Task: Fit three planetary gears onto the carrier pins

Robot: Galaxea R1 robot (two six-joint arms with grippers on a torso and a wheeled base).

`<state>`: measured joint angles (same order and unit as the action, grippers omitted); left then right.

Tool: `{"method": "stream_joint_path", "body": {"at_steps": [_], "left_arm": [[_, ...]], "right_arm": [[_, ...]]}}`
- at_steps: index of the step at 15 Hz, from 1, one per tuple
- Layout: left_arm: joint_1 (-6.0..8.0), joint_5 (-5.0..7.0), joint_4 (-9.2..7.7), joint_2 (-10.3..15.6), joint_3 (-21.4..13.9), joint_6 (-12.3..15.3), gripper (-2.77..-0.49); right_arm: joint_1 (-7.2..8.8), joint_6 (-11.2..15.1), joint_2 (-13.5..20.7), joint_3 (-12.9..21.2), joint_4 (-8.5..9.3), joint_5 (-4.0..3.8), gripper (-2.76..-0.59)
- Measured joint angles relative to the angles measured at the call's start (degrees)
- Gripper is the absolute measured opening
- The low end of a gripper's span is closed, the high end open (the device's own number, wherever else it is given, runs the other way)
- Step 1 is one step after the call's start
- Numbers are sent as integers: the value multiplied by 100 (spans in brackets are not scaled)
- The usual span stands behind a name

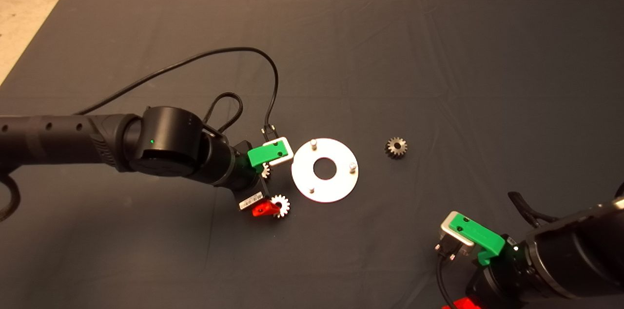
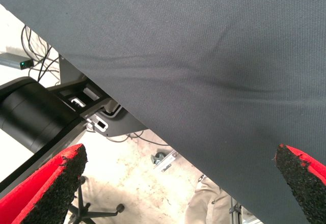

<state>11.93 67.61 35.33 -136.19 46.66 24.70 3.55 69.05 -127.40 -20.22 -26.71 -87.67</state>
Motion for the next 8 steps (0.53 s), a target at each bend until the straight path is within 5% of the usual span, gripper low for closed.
{"method": "stream_joint_path", "body": {"at_steps": [8], "left_arm": [[295, -14, -7, -13, 126, -1, -51]], "right_arm": [[-88, -117, 128, -1, 4, 2, -60]]}}
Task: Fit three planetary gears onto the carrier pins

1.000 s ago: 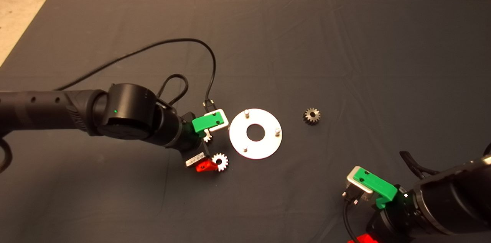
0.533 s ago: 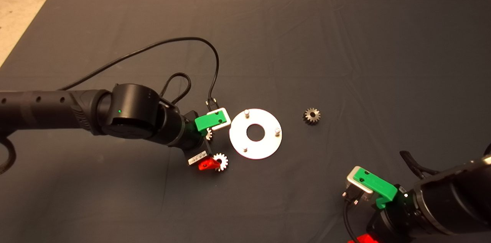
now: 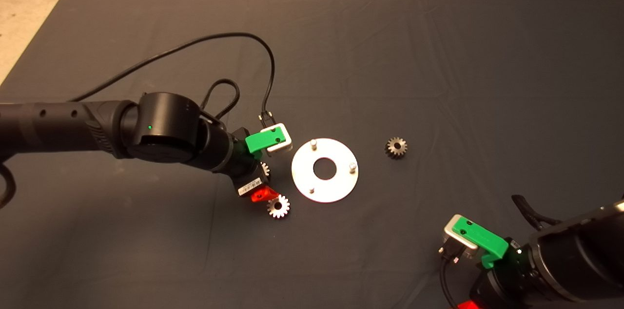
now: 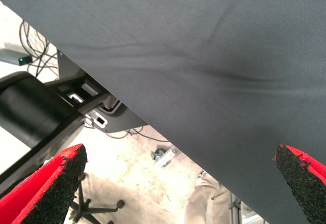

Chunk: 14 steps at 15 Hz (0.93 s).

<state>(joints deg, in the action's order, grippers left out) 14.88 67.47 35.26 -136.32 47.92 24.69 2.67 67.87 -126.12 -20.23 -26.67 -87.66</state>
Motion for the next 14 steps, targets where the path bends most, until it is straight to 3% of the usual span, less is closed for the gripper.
{"method": "stream_joint_path", "body": {"at_steps": [14], "left_arm": [[13, -20, -1, 57, 150, -148, -57]], "right_arm": [[2, -12, 30, 1, 2, -2, -60]]}}
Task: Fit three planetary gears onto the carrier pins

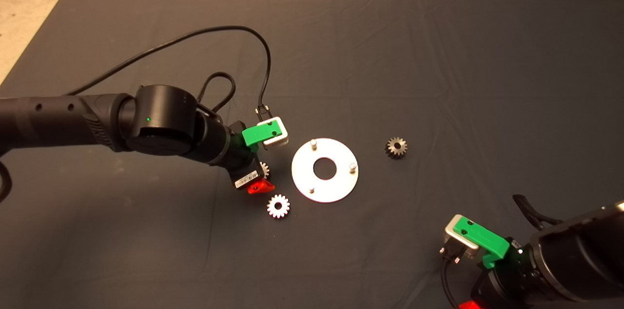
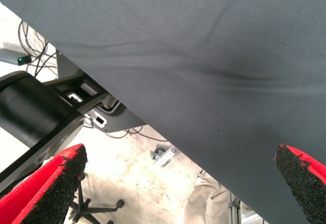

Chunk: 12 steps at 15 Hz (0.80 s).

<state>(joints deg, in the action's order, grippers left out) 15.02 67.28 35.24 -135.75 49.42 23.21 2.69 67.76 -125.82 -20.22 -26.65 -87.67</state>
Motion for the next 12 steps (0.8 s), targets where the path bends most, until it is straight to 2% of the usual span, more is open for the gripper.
{"method": "stream_joint_path", "body": {"at_steps": [1, 2, 4, 5, 7, 12], "left_arm": [[-35, -47, 11, 11, 0, -1, -57], [-91, -82, 7, 11, 10, -1, -67], [-166, -163, 9, 9, 46, -4, -71], [-166, -184, 10, 17, 50, -4, -71], [-166, -193, 12, 26, 60, -4, -87], [-168, -249, 61, 56, 61, -20, -89]], "right_arm": [[0, 0, 41, -1, -2, 20, -60], [0, 0, 84, 0, 0, 17, -60], [0, 0, 138, 0, 2, 2, -60], [0, 0, 138, -2, 2, 9, -60], [0, 0, 138, -2, 2, 11, -60], [0, 2, 138, -2, 5, 13, -60]]}}
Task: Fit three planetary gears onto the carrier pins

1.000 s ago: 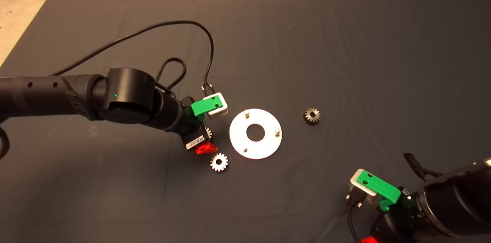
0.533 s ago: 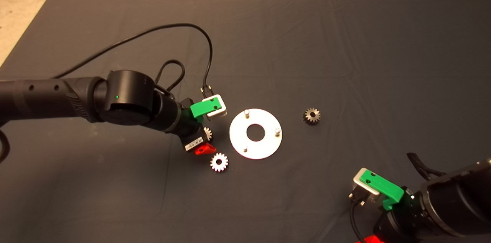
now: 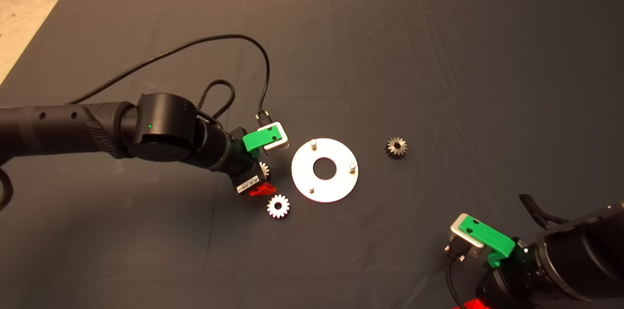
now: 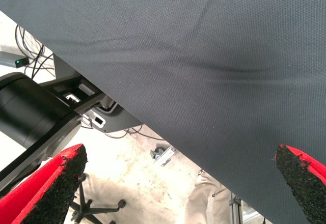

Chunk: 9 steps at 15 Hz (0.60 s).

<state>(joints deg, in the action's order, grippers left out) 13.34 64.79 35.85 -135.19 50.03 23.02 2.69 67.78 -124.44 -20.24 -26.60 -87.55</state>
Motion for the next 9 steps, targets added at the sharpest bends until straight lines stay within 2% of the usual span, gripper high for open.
{"method": "stream_joint_path", "body": {"at_steps": [2, 5, 9], "left_arm": [[-21, -77, 24, 20, 0, -2, -100], [-240, -99, 78, 49, 0, -6, -117], [-236, -146, 105, 105, 0, -6, -118]], "right_arm": [[0, -2, 0, 2, 0, 1, -60], [0, 0, 0, 0, 1, 0, -60], [0, 0, 0, 0, 1, -8, -60]]}}
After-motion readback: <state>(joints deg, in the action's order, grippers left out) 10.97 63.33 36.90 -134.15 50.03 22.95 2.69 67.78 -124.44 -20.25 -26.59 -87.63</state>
